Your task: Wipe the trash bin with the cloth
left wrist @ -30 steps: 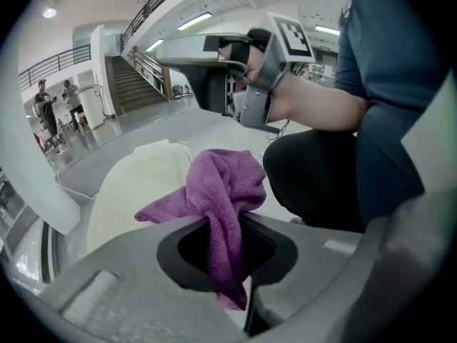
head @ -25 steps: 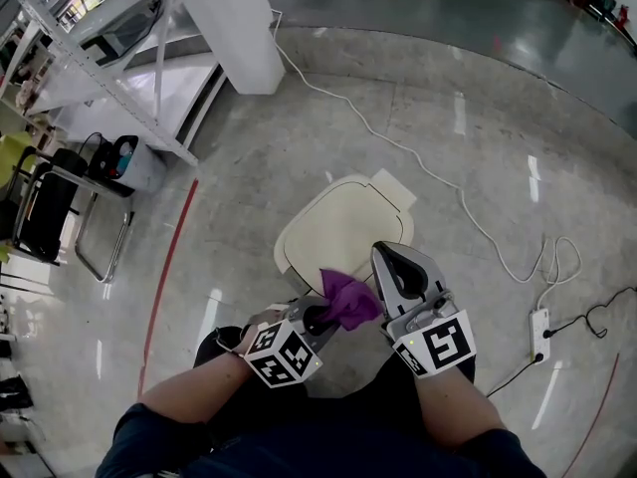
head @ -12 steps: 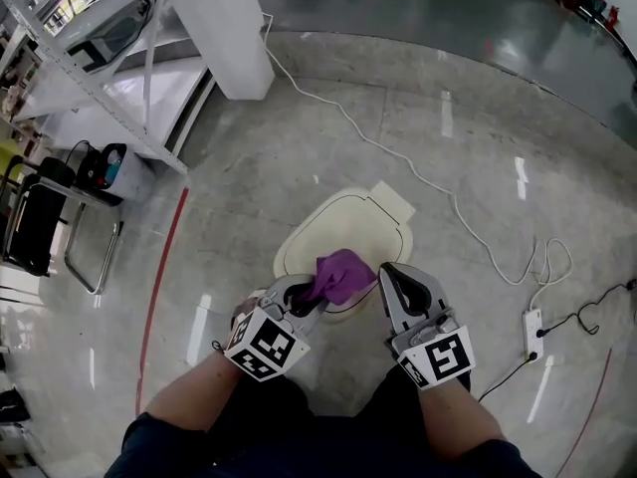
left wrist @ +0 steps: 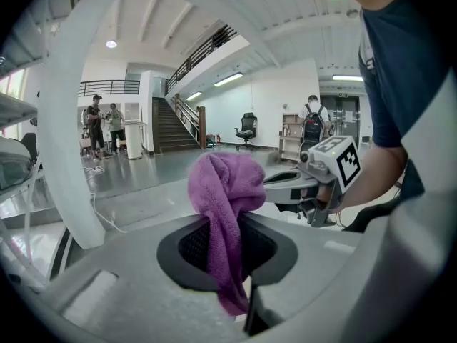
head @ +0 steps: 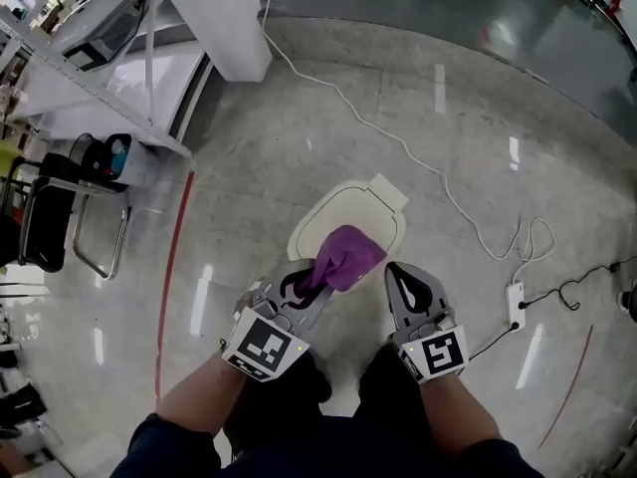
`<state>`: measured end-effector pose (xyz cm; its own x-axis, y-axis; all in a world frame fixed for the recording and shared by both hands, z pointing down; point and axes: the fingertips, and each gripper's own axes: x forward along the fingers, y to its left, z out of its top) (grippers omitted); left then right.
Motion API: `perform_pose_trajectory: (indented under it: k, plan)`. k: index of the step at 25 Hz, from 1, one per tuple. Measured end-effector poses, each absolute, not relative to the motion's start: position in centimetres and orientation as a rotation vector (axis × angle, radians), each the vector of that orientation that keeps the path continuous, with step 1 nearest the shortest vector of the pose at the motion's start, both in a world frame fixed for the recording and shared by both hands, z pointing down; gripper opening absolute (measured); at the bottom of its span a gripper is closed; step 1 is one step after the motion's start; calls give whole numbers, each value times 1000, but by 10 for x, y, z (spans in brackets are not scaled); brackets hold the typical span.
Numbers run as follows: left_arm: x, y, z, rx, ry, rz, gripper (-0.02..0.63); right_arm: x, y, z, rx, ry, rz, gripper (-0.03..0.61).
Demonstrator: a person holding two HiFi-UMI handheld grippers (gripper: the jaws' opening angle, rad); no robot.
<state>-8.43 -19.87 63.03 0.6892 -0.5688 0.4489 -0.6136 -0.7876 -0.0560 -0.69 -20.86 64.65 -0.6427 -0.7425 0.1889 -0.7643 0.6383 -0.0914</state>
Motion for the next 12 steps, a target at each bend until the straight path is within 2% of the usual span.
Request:
perform_pose_trajectory:
  k: [12]
  plan:
    - [-81,-143,424,2730,-1003,589,54,2,-151,451,1172,-2671,311,11]
